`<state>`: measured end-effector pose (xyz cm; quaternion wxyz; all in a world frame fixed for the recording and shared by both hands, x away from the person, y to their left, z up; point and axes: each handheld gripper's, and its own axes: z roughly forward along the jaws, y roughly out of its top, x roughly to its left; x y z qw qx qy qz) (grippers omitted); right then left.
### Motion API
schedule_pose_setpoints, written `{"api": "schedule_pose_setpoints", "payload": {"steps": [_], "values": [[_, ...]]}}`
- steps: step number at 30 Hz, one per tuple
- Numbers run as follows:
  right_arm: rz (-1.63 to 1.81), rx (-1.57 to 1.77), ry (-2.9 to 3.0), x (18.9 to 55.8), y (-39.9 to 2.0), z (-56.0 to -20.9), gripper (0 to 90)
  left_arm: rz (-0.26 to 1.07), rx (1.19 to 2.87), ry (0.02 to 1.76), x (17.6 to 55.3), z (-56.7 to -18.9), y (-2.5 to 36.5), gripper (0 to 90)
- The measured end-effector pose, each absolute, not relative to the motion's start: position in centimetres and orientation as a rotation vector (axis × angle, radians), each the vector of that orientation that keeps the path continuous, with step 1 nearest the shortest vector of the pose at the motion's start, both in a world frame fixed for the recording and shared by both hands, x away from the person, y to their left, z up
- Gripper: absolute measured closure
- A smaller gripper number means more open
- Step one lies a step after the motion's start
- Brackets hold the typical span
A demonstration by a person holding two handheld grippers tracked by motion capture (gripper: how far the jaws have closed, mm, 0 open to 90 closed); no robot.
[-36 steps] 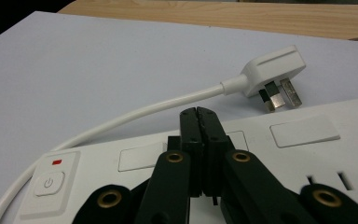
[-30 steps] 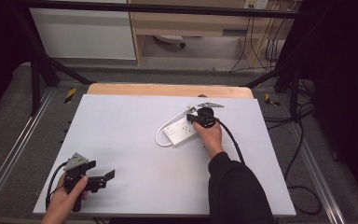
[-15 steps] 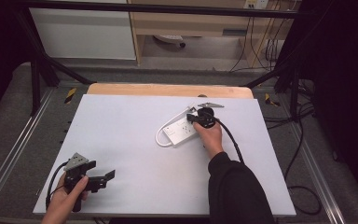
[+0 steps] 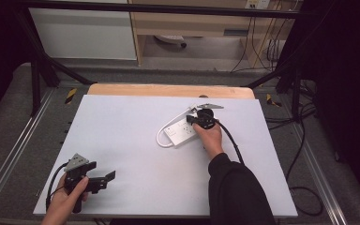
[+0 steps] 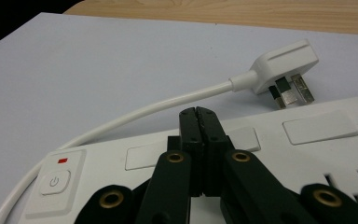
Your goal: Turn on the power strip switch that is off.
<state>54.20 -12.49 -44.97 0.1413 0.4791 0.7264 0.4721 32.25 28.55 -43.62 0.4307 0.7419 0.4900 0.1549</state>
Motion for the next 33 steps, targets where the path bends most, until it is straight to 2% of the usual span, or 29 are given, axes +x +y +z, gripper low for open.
{"api": "schedule_pose_setpoints", "payload": {"steps": [33], "values": [[1.319,1.37,2.076,54.3,-13.5,-43.9,90.0,0.385,1.849,1.222,32.2,-43.6,28.6,7.8]]}}
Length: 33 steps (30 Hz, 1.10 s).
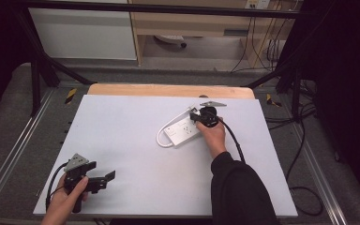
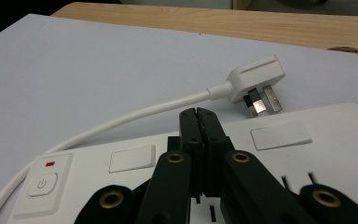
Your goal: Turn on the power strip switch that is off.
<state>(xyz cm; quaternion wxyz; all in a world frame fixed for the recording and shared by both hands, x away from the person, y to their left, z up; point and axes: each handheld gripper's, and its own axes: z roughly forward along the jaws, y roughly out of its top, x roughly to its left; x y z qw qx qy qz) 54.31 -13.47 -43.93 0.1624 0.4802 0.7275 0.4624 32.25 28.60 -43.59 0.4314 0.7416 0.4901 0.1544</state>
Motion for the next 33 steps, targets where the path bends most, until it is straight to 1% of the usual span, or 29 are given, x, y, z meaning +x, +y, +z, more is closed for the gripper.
{"api": "schedule_pose_setpoints", "payload": {"steps": [5,21,25,28,33], "values": [[1.322,1.369,2.07,54.3,-13.7,-43.7,89.5,0.384,1.848,1.224,32.2,-43.6,28.6,7.8],[1.339,1.369,2.034,54.1,-14.8,-42.4,76.3,0.38,1.854,1.224,32.2,-43.6,28.6,7.8],[1.322,1.371,2.033,54.1,-15.0,-42.1,70.5,0.381,1.854,1.224,32.2,-43.6,28.6,7.8],[1.327,1.371,2.03,54.0,-15.3,-41.8,68.0,0.38,1.852,1.226,32.2,-43.7,28.6,7.8],[1.332,1.373,2.027,53.8,-15.6,-41.2,59.3,0.38,1.855,1.225,32.2,-43.7,28.6,7.8]]}}
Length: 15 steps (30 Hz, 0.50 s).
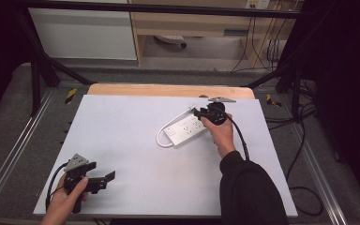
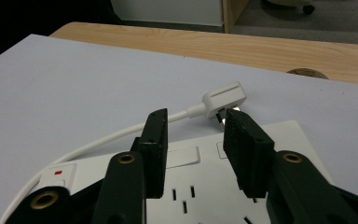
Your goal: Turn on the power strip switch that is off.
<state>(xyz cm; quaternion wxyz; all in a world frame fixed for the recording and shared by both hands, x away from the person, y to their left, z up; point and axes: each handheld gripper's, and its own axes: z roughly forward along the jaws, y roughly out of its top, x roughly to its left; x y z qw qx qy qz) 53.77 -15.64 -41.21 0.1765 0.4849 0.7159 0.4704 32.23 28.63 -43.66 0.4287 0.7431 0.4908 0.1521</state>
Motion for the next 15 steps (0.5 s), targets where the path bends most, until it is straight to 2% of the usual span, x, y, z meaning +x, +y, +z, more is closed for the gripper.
{"api": "schedule_pose_setpoints", "payload": {"steps": [8,15], "values": [[1.323,1.439,2.038,53.6,-16.5,-40.7,33.5,0.377,1.854,1.226,32.2,-43.7,28.6,7.8],[1.297,1.458,2.044,53.2,-17.7,-40.4,18.7,0.376,1.863,1.223,32.2,-43.8,28.5,7.7]]}}
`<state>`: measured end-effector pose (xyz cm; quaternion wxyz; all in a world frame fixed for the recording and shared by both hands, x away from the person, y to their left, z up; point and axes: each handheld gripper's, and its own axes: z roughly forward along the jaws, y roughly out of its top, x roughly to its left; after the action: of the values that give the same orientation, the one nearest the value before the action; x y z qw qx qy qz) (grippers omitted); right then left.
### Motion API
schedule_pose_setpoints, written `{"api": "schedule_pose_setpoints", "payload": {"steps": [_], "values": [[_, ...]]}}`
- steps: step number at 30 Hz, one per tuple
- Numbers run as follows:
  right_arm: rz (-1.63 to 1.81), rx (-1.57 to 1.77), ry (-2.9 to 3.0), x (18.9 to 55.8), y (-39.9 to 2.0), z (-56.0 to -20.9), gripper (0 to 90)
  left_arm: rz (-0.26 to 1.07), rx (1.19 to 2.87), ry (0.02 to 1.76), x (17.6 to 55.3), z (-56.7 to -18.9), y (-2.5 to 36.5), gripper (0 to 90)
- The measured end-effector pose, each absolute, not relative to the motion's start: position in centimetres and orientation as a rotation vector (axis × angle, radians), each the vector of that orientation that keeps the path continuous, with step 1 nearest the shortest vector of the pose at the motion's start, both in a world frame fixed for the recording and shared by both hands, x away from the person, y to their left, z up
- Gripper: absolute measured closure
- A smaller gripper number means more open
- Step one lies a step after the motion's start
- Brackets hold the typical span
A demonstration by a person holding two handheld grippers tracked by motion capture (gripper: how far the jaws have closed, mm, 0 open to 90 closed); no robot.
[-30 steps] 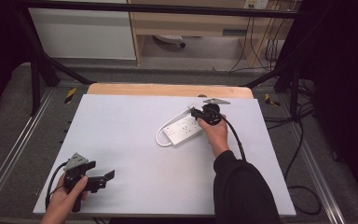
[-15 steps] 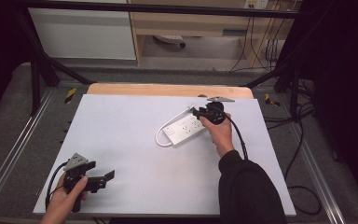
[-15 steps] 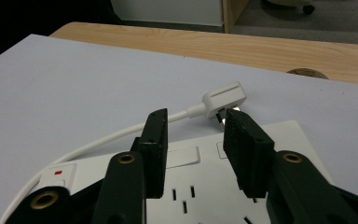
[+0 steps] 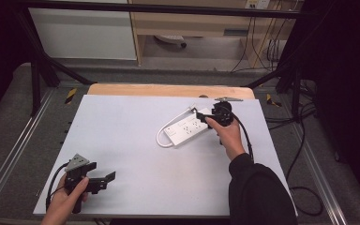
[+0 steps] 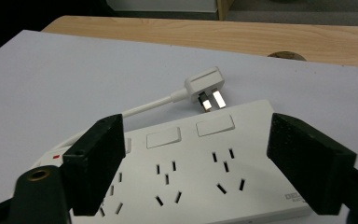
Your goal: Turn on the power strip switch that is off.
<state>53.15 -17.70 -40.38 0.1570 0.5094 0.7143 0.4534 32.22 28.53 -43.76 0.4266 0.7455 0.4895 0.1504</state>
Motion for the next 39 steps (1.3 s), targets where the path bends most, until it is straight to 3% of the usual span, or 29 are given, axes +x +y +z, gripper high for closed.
{"api": "schedule_pose_setpoints", "payload": {"steps": [7,19,39], "values": [[1.308,1.487,2.027,53.0,-18.6,-39.7,4.5,0.372,1.866,1.226,32.2,-43.8,28.5,7.7],[1.324,1.443,2.018,50.7,-20.4,-39.1,5.7,0.373,1.87,1.224,32.2,-43.8,28.5,7.6],[1.36,1.412,1.992,43.9,-25.5,-38.4,6.1,0.377,1.863,1.234,32.4,-43.9,28.6,7.7]]}}
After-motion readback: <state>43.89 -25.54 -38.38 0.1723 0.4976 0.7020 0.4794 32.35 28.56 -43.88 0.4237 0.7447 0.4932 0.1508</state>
